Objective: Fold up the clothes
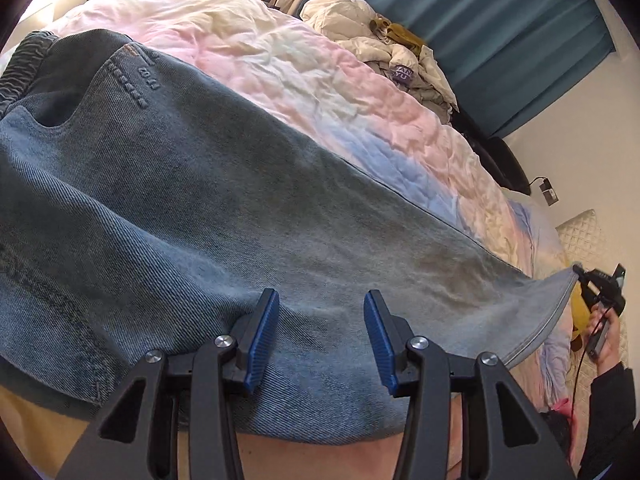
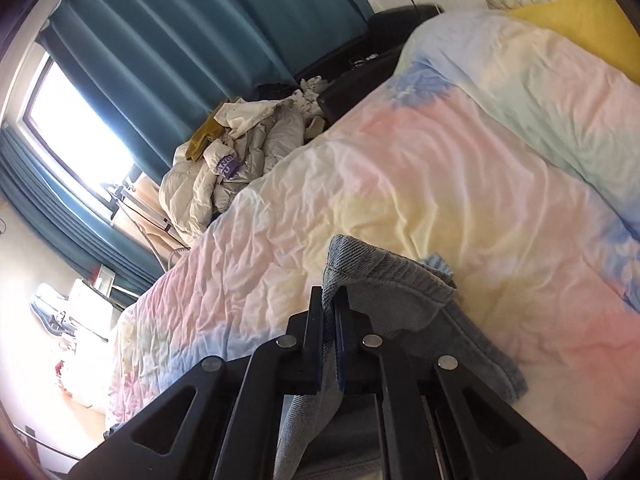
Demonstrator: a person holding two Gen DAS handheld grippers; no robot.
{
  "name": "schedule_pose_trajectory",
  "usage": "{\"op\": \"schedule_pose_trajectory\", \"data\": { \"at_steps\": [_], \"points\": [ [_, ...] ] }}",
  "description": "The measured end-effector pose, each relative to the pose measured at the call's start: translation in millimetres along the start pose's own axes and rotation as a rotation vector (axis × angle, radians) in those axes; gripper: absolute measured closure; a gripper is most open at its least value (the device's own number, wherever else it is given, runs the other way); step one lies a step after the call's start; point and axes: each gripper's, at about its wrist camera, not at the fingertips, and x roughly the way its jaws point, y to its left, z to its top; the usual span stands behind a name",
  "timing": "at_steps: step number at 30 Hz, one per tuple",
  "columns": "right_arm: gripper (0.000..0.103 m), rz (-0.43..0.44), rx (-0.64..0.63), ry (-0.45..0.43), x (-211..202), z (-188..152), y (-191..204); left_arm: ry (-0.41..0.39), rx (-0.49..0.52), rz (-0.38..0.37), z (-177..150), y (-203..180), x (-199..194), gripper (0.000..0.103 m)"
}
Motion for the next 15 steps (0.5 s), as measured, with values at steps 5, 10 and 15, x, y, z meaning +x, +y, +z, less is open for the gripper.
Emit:
{"op": "schedule_pose_trajectory", "data": {
  "at_steps": [5,10,15],
  "points": [
    [0.100,0.044,-0.036,-0.026,5.2,37.0,65.1,-0.039,-0.012,-0.022,5.8,4.1,-0.2,0.058],
    [0.100,0.169,-0.081,-0.103,-15.4,65.9,121.5,-0.059,0.014,-0.024,5.3,0.4,-1.6,0.058],
    [0.100,0.241,-0.104,-0.217,-44.3,75.3,117.6,-0.067,0.030,-0.025,5.1,-4.4,-3.3,0.058]
  ]
}}
